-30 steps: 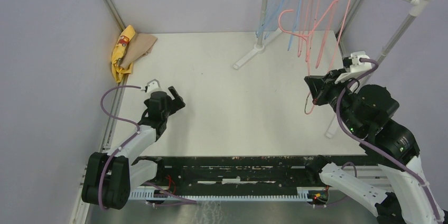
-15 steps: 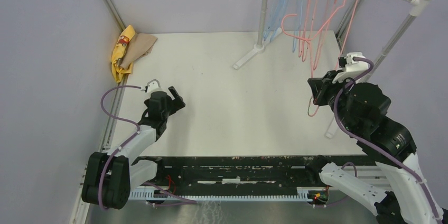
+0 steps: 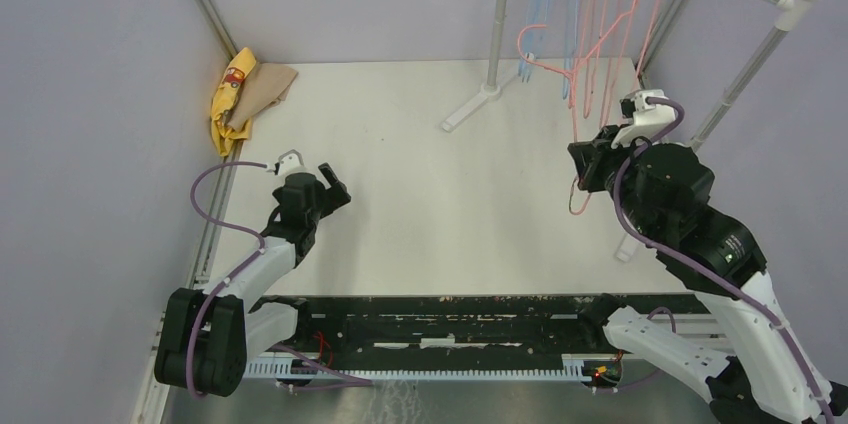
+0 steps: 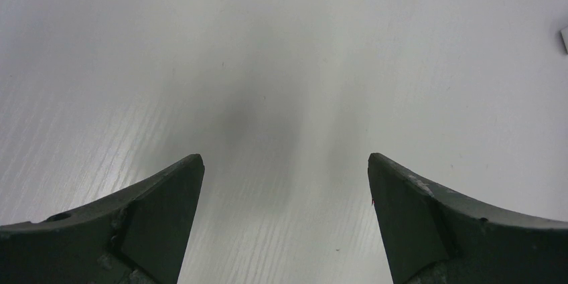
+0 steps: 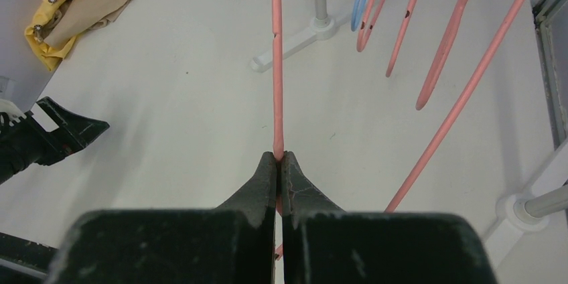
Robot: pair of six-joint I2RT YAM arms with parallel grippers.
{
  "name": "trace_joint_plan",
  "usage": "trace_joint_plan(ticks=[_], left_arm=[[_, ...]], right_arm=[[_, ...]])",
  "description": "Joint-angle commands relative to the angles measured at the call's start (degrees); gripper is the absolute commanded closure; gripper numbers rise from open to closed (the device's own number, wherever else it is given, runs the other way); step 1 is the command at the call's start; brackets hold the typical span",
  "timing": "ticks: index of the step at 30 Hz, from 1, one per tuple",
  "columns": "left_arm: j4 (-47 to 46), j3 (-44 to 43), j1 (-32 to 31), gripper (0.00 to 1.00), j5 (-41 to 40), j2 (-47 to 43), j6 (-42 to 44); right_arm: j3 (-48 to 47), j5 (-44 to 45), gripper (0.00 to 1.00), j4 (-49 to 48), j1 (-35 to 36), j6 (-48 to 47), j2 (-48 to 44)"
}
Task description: Organize the hangers
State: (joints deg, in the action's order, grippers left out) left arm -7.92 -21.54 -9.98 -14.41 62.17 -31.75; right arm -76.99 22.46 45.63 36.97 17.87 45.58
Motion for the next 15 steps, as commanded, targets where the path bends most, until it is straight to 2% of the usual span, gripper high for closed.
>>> trace_joint_plan(ticks=[1, 5, 11, 15], left_arm=[[-2.5, -0.2, 0.2, 0.01, 0.0, -1.3, -0.5], [-2.4, 0.0, 0.2, 0.01, -0.3, -1.5, -0.4], [-1.9, 0.0, 0.2, 0.01, -1.0, -1.9, -0.2], [-1.9, -0.2, 0.3, 0.01, -1.2, -1.7, 0.1]], right_arm=[[0.3, -2.8, 0.99, -6.0, -0.5, 1.2, 0.6], [0.6, -7.2, 0.99, -8.7, -0.7, 2.0, 2.6], [-1.0, -6.0, 1.00, -12.1, -0.8, 0.2, 3.4], [-2.5, -8.8, 1.00, -13.6, -0.9, -0.3, 7.1]])
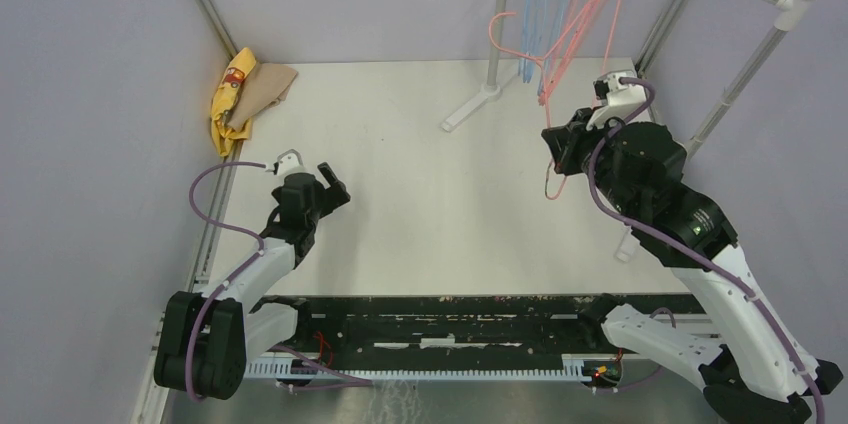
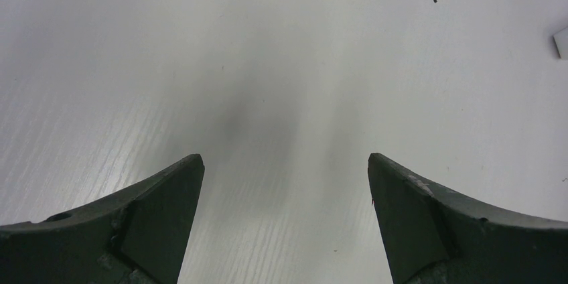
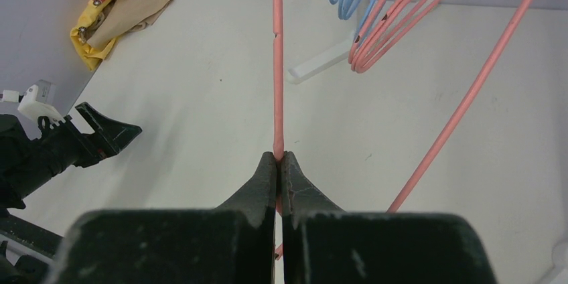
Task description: Organize the hangers
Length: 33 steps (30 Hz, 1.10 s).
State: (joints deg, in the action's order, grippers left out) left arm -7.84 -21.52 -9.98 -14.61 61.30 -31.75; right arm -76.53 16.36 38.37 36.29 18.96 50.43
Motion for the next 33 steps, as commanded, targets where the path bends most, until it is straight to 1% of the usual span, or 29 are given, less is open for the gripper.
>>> trace_joint_plan(ticks=[1, 7, 14, 19, 22, 24, 26, 30, 33], left_arm=[[-2.0, -0.3, 0.3, 0.01, -1.0, -0.7, 0.1], [-1.8, -0.2, 0.2, 0.01, -1.4, -0.7, 0.3], [-2.1, -0.3, 0.2, 0.01, -1.2, 0.0, 0.1], [-2.4, -0.3, 0.2, 0.01, -0.7, 0.6, 0.0], [-2.6, -0.1, 0.2, 0.01, -0.7, 0.6, 0.0], [-2.6, -0.1, 0.3, 0.01, -0.8, 0.6, 0.0], [-2.6, -0.1, 0.2, 0.01, -0.8, 0.6, 0.0], [-2.5, -0.1, 0.2, 0.01, -0.9, 0.3, 0.2], [-2.5, -0.1, 0.2, 0.01, -1.1, 0.3, 0.3]], right_arm=[[-2.9, -3.5, 1.00, -7.1, -0.4, -1.4, 3.2], [-2.3, -5.7, 0.99, -10.1, -2.1, -0.7, 5.2], [1.8, -4.7, 0.99, -10.7, -2.4, 2.4, -0.1], [4.8, 0.8, 1.00, -9.3, -2.4, 2.0, -4.8], [4.3, 1.9, 0.99, -8.5, -2.5, 1.6, -4.2], [3.7, 0.8, 0.99, -8.8, -2.8, 2.2, -2.8], [3.4, -2.5, 1.00, -10.0, -3.8, 3.4, -1.1], [3.4, -10.5, 1.00, -14.0, -8.6, 7.0, 2.0], [4.4, -13.3, 1.00, -17.3, -11.4, 8.9, 2.6]])
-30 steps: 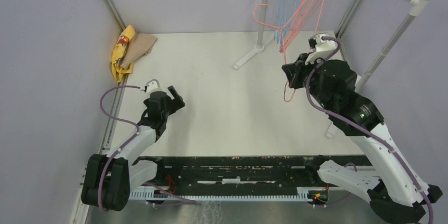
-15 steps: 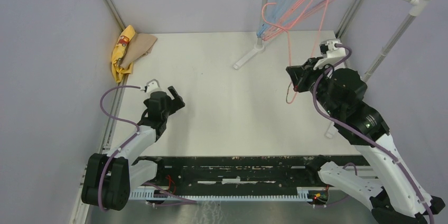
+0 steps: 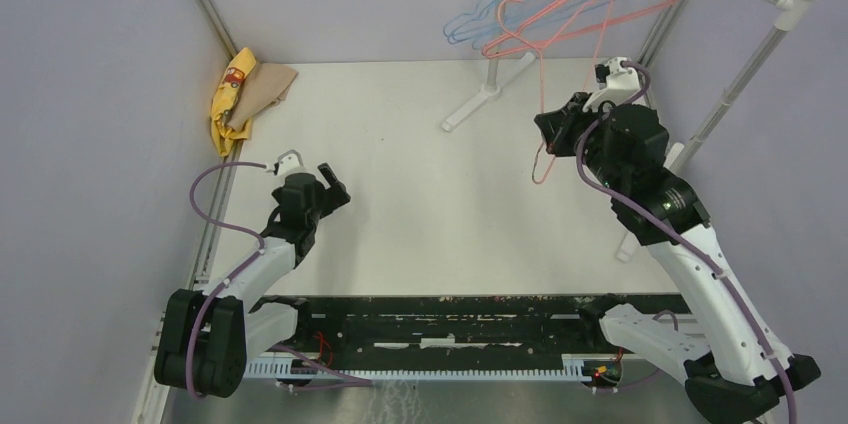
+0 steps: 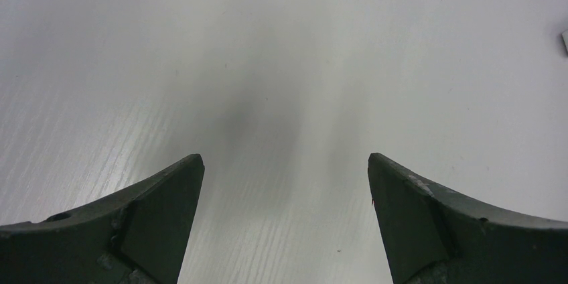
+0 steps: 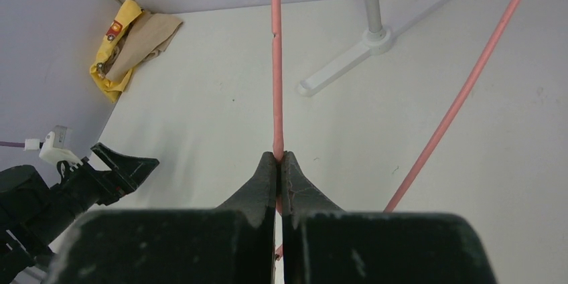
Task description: Organize the hangers
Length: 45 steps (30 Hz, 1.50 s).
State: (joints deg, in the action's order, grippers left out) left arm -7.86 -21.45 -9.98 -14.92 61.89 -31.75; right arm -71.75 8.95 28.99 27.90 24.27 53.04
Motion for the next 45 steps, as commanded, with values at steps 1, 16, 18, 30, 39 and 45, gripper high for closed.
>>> trace_joint_plan(ticks=[1, 16, 18, 30, 39, 45], left_arm=[[-2.6, -0.2, 0.2, 0.01, -0.9, -0.2, 0.4], [-2.7, -0.9, 0.2, 0.01, -1.6, 1.9, 0.8], [-2.7, -1.0, 0.2, 0.01, -1.7, 2.2, 0.9], [-2.2, -1.2, 0.3, 0.01, -2.3, 2.4, 1.5], [-2.0, -1.5, 0.3, 0.01, -2.9, 2.2, 2.0], [-1.9, -1.6, 0.2, 0.01, -2.8, 2.5, 2.0]], right_arm=[[-0.3, -6.2, 0.99, -8.7, -3.7, 3.8, 0.0], [1.9, -19.0, 0.99, -21.2, -19.6, 10.4, 2.5], [1.8, -19.5, 0.99, -22.8, -20.8, 10.6, 2.5], [1.7, -22.5, 0.99, -32.4, -32.0, 17.5, 7.8], [4.4, -24.7, 0.99, -38.0, -38.1, 22.3, 12.5], [8.8, -24.5, 0.99, -38.6, -38.4, 22.8, 13.4]])
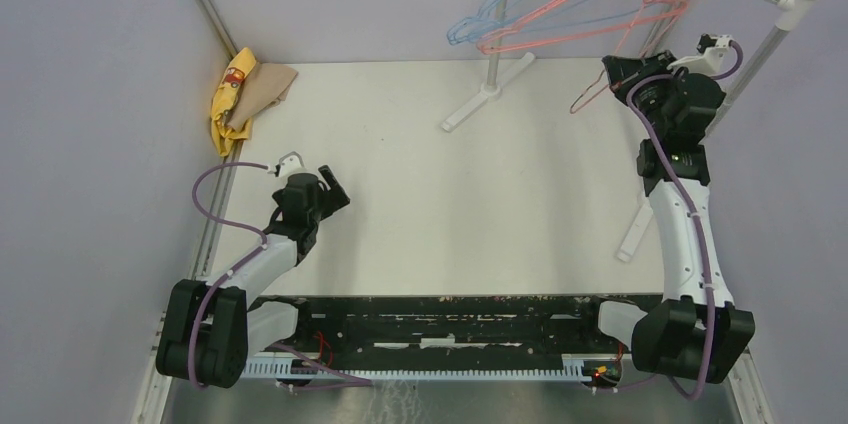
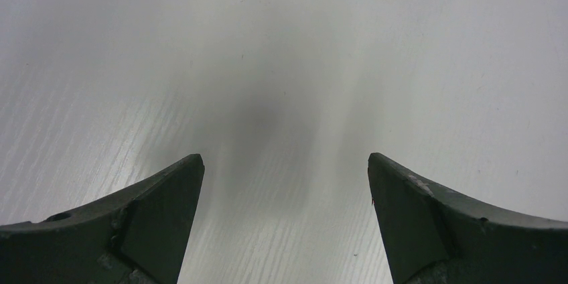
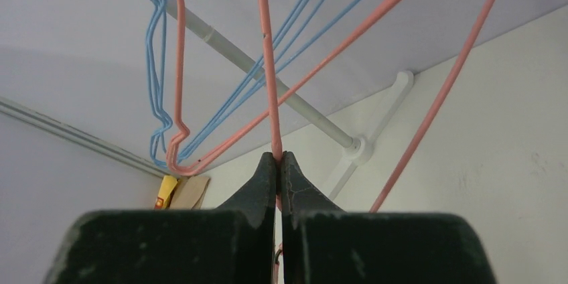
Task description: Organize the hangers
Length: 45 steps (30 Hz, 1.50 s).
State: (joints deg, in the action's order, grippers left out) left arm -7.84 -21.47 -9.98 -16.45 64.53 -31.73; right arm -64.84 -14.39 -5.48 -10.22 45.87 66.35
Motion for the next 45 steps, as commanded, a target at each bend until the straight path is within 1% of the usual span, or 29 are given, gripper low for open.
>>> trace_joint_plan(ticks=[1, 2, 3, 7, 8, 9, 10, 11, 12, 16, 19, 23, 25, 28, 32, 35, 38, 42, 45], left_arm=[[-2.0, -1.6, 0.3, 0.01, -1.2, -0.1, 2.0], [-2.0, -1.5, 0.2, 0.01, -1.2, -0.2, 2.0], [-2.0, -1.5, 0.3, 0.01, -1.2, -0.1, 2.1], [-2.1, -1.6, 0.2, 0.01, -0.9, 0.1, 2.1], [-2.2, -1.6, 0.3, 0.01, -0.8, 0.2, 2.1], [-2.1, -1.6, 0.2, 0.01, -0.8, 0.3, 2.1], [-2.2, -1.6, 0.2, 0.01, -0.7, 0.4, 2.1], [-2.2, -1.7, 0.2, 0.01, -0.7, 0.5, 2.1], [-2.2, -1.6, 0.2, 0.01, -0.5, 0.6, 2.1], [-2.5, -1.6, 0.2, 0.01, 0.4, 0.8, 2.4], [-2.7, -1.9, 0.2, 0.01, 1.5, 1.6, 2.9], [-3.5, -2.4, 0.0, 0.01, 3.4, 3.8, 2.6], [-3.8, -2.8, -0.5, 0.01, 3.9, 5.1, 2.8], [-3.2, -4.2, -1.9, 0.01, 3.9, 6.7, 4.0], [-1.3, -6.5, -3.8, 0.01, 3.8, 9.0, 5.7], [-0.2, -8.1, -4.6, 0.01, 3.6, 10.4, 6.5], [0.1, -8.7, -5.1, 0.01, 3.4, 11.2, 7.0], [0.5, -9.3, -5.5, 0.01, 3.0, 11.7, 7.5], [0.7, -9.6, -5.5, 0.01, 2.9, 11.8, 7.8]], right_arm=[[2.4, -1.3, 0.99, -4.1, -0.3, 1.3, 0.2], [2.8, -1.4, 0.98, -4.0, -0.3, 1.2, 0.1], [3.2, -1.5, 0.95, -3.8, -0.4, 1.0, 0.0], [3.5, -1.6, 0.68, -1.6, -0.3, -0.6, -1.3], [3.5, -1.4, 0.60, -0.5, -0.3, -1.2, -2.0], [3.4, -1.2, 0.50, 0.9, -0.3, -1.8, -2.5], [3.5, -1.0, 0.21, 2.0, -0.3, -2.5, -3.2], [3.5, -0.8, 0.03, 3.4, -0.3, -3.1, -3.9], [3.7, -0.8, 0.00, 4.4, -0.3, -3.7, -4.7], [5.9, -1.4, 0.00, 7.9, 0.0, -5.4, -8.5], [8.8, 0.6, 0.00, 11.6, 2.5, -8.5, -12.1], [14.0, 6.7, 0.00, 15.4, 10.4, -13.7, -15.4], [16.8, 9.8, 0.00, 16.2, 16.3, -15.4, -14.9], [19.9, 14.1, 0.00, 15.7, 26.4, -18.2, -11.2], [20.8, 17.2, 0.00, 12.6, 34.9, -23.4, -3.0], [17.6, 18.0, 0.00, 12.4, 37.9, -24.9, 5.4], [15.3, 19.1, 0.00, 11.6, 41.0, -26.2, 10.4], [13.2, 22.0, 0.00, 12.7, 43.7, -28.1, 14.2], [12.9, 21.5, 0.00, 13.0, 44.1, -28.9, 15.2]])
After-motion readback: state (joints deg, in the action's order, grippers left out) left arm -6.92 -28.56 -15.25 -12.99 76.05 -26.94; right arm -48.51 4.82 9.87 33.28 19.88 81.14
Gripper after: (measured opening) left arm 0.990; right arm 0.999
